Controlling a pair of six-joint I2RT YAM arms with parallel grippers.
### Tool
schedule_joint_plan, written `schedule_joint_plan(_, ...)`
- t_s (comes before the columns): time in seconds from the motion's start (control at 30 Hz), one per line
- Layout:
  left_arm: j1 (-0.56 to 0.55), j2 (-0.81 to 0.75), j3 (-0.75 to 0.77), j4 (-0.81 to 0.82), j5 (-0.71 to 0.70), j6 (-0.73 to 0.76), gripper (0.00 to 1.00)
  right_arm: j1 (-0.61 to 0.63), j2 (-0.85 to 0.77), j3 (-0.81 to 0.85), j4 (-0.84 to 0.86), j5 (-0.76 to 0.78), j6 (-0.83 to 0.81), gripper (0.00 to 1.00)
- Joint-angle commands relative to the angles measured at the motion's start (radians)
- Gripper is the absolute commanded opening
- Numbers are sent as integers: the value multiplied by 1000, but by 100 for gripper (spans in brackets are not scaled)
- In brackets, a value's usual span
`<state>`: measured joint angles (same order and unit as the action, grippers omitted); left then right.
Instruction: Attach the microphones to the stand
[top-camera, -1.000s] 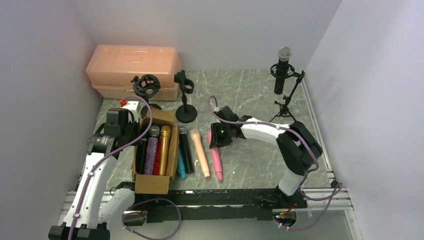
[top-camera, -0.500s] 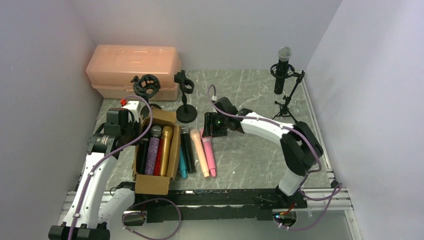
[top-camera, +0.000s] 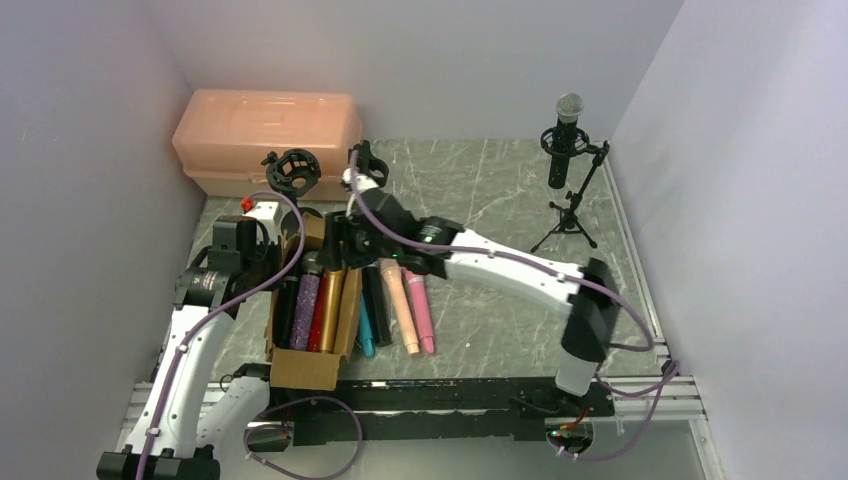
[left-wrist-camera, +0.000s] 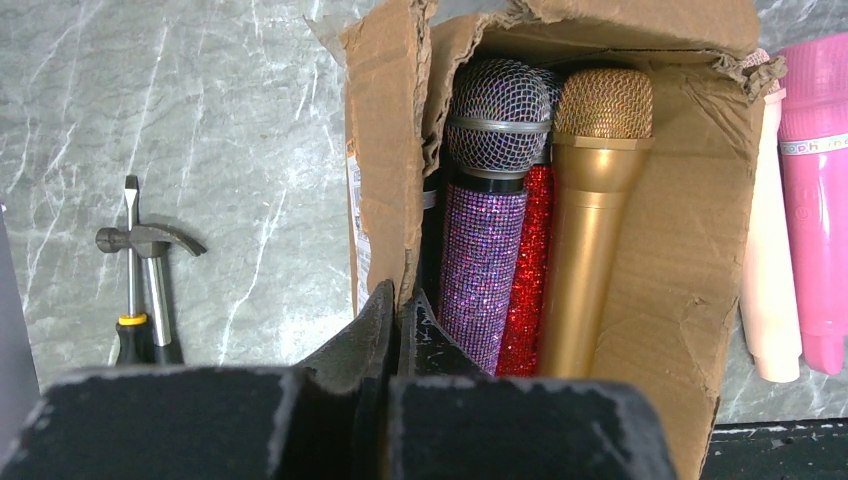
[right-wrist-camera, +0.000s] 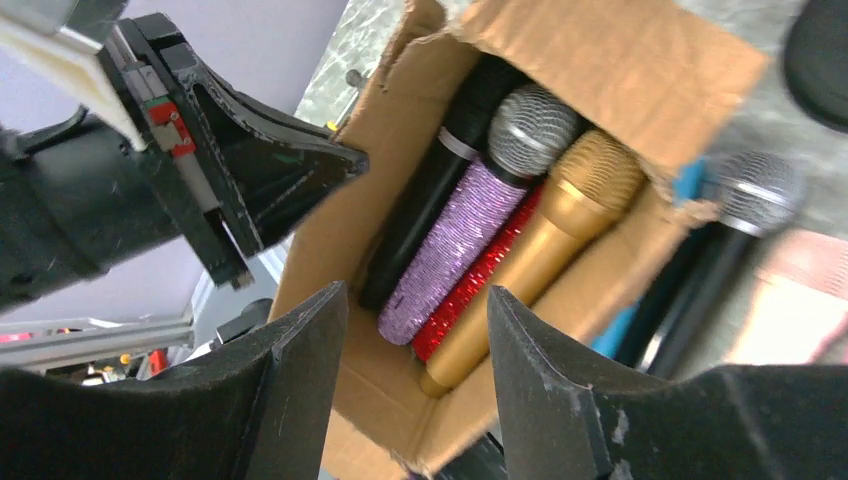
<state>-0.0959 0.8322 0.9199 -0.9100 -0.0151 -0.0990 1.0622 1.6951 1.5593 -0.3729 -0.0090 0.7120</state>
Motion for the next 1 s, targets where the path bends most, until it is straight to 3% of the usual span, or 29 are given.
schedule_joint_plan(0.0,-4,-22,40,85,32,-41,0,49,173,141,-48,26,-3,56)
schedule_joint_plan(0.17,-4,-25,47,83,27,-35,0,67,326,282,-86,14,-10,56)
schedule_joint_plan(0.67,-4,-31,54,96,72,-30,0,84,563,389,-65,-85,84,55)
schedule_joint_plan(0.83,-4,-36,59,107,84,-22,0,109,650,515,-113,-112,86,55)
schedule_joint_plan(0.97,-4,-29,72,103,90,-18,0,125,665,569,-132,-118,69,47)
